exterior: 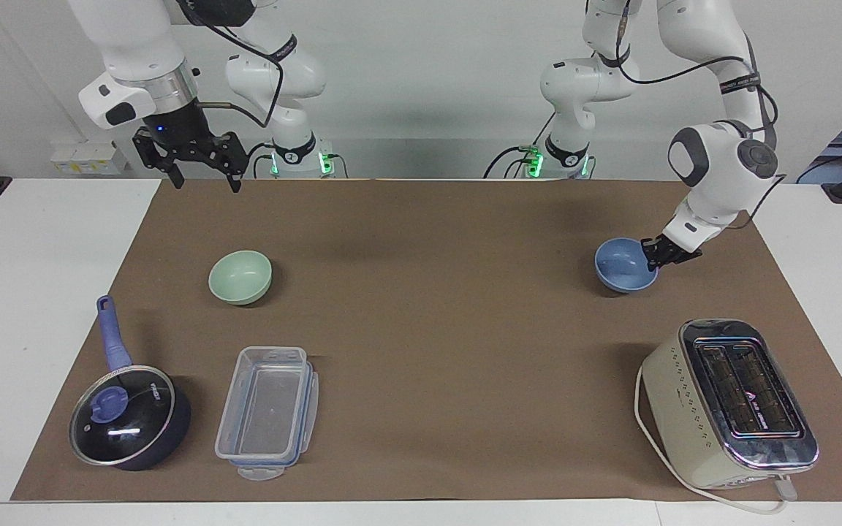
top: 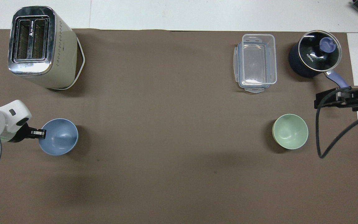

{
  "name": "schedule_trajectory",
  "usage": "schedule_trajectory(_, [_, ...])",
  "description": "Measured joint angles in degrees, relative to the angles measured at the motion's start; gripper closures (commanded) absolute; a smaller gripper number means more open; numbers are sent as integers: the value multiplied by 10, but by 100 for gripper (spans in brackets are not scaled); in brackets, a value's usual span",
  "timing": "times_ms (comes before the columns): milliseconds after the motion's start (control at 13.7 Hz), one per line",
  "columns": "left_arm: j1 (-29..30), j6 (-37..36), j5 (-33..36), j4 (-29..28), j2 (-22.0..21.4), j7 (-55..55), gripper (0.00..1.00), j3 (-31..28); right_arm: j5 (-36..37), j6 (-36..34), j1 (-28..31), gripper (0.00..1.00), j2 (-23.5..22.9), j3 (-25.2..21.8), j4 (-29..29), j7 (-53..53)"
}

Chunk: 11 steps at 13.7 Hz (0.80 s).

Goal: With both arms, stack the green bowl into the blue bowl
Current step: 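Reach the left gripper to the blue bowl rim and grasp it, then slide the blue bowl with the left gripper toward the table center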

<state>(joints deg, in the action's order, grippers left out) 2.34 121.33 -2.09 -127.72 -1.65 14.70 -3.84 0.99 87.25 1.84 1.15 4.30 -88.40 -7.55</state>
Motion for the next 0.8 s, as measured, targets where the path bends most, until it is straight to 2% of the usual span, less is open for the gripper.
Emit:
schedule_trajectory(292, [-8, -99, -1, 69, -25, -10, 100, 15, 0, 0, 0, 0, 0, 0, 0, 0])
schedule_trajectory(804, [-155, -88, -26, 76, -26, -208, 100, 25, 0, 0, 0, 0, 0, 0, 0, 0])
